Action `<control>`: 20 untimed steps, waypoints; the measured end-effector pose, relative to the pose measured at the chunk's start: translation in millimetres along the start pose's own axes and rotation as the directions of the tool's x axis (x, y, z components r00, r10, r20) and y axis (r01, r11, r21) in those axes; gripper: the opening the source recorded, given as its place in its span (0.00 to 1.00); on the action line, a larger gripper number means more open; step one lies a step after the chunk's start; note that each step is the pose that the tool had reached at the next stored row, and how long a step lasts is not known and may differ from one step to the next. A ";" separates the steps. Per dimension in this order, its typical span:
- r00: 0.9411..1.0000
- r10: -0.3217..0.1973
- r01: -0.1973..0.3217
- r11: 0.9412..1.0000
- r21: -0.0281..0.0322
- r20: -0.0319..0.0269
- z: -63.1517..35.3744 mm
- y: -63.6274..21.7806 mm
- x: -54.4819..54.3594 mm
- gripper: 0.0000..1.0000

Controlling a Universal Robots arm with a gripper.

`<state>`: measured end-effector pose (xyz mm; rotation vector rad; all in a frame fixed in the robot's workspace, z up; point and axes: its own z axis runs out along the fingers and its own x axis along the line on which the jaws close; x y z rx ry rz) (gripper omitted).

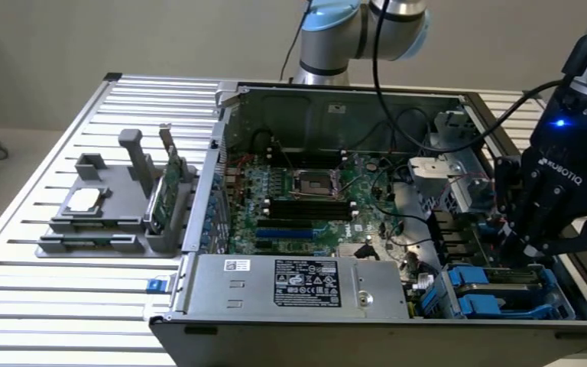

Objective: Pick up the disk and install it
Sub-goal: 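Insert the first disk wire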

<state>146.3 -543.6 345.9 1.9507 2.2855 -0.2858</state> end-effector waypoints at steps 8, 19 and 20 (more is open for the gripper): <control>0.998 0.056 -0.056 0.998 0.011 -0.011 0.8 1.7 -0.1 0.16; 0.993 0.114 -0.113 0.993 0.023 -0.035 2.6 6.6 -0.4 0.16; 0.992 0.117 -0.116 0.993 0.024 -0.036 2.6 7.0 -0.5 0.16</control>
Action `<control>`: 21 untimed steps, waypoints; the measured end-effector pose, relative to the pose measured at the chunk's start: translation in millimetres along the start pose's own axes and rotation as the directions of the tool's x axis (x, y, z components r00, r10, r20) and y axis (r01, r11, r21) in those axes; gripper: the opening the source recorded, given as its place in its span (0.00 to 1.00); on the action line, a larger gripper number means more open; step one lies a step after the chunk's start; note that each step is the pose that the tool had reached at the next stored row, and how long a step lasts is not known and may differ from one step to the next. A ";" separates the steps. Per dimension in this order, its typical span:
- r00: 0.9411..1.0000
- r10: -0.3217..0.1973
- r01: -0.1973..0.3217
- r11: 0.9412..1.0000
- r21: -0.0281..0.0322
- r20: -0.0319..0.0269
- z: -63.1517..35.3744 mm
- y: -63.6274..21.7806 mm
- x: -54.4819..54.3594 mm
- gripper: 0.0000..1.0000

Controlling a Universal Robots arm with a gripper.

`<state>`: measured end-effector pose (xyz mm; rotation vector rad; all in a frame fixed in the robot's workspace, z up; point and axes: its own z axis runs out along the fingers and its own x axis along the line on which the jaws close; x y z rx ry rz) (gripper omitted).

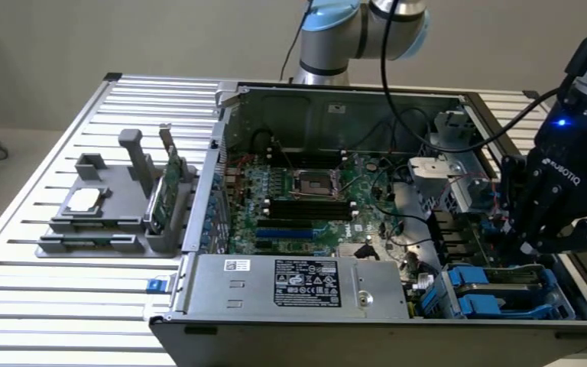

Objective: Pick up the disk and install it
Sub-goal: 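Insert the first disk wire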

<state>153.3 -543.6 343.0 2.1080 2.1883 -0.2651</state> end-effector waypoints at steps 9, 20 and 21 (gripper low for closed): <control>1.000 0.014 -0.014 1.000 0.010 -0.006 0.4 4.5 -1.1 0.16; 1.000 0.013 -0.012 0.998 0.057 -0.008 1.6 10.9 -3.6 0.16; 1.000 0.014 -0.013 0.998 0.058 -0.008 1.9 11.5 -3.6 0.16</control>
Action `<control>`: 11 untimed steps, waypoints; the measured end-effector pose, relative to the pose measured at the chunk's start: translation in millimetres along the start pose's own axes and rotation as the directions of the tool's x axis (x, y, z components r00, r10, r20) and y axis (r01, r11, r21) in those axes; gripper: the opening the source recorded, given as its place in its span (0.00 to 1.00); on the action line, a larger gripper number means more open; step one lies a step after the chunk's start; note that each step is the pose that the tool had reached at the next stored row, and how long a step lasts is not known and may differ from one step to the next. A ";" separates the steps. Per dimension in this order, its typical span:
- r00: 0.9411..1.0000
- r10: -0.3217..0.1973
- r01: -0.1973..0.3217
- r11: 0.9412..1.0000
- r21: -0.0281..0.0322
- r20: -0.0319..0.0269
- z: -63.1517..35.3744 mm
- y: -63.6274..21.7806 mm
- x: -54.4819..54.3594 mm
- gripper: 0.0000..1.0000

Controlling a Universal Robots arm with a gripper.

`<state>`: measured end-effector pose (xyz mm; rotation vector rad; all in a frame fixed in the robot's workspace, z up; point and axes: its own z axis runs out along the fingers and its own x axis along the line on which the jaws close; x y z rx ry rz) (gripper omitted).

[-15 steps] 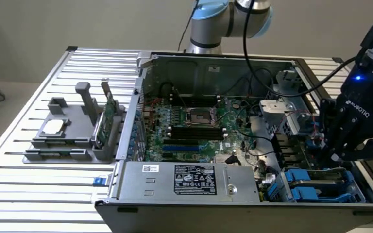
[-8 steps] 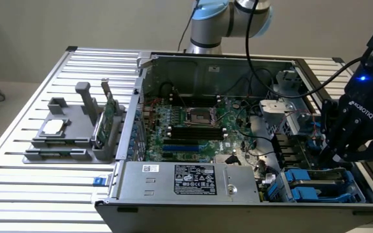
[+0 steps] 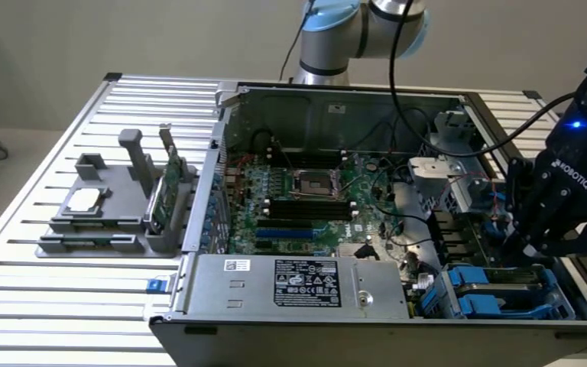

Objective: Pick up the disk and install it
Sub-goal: 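Insert the first disk wire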

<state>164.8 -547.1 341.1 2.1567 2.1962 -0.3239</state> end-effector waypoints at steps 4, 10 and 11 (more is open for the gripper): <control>1.000 0.003 -0.003 1.000 0.007 -0.001 1.0 2.1 -0.4 0.16; 1.000 0.009 -0.009 1.000 0.018 -0.001 1.8 4.7 -1.2 0.16; 1.000 0.010 -0.009 1.000 0.019 -0.002 1.9 5.3 -1.3 0.16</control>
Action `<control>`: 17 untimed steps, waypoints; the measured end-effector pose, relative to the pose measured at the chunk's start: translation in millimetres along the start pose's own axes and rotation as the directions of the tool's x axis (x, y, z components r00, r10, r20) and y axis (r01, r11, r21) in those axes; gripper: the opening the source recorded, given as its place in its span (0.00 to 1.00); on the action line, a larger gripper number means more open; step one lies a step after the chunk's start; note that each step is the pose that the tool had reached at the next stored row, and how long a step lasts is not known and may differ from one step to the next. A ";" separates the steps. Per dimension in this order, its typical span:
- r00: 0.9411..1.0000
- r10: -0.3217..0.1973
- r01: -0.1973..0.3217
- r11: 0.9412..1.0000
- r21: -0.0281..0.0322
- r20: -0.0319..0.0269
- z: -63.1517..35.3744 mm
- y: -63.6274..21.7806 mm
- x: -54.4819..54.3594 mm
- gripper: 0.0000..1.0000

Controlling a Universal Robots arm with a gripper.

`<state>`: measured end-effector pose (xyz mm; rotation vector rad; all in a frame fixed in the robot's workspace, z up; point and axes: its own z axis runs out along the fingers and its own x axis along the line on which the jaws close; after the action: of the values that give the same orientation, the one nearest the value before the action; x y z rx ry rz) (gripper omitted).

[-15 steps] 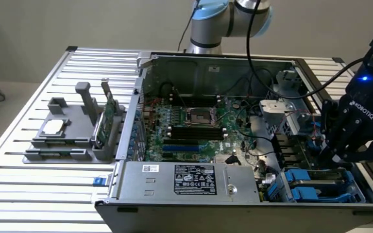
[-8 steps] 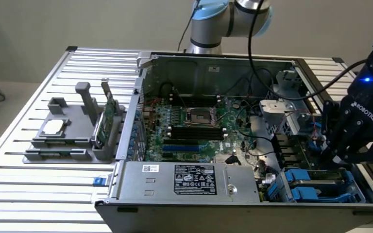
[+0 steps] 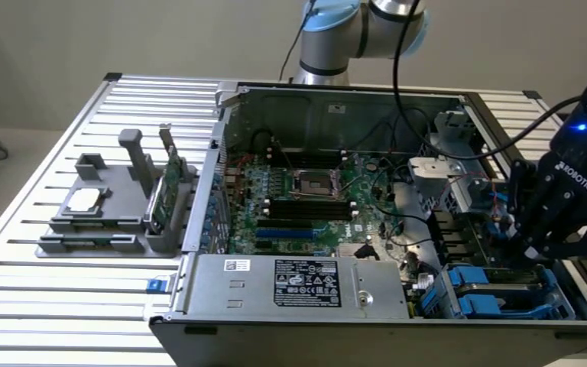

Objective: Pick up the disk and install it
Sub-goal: 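Insert the first disk wire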

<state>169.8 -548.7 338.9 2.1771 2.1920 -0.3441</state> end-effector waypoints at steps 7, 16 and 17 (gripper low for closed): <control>1.000 0.012 -0.012 1.000 0.013 -0.002 0.7 1.5 -0.9 0.16; 1.000 0.018 -0.018 0.999 0.026 -0.007 1.6 5.9 -2.1 0.16; 1.000 0.019 -0.019 0.999 0.028 -0.007 1.7 6.2 -2.3 0.16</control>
<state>175.8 -551.3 336.8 2.2152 2.1825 -0.3686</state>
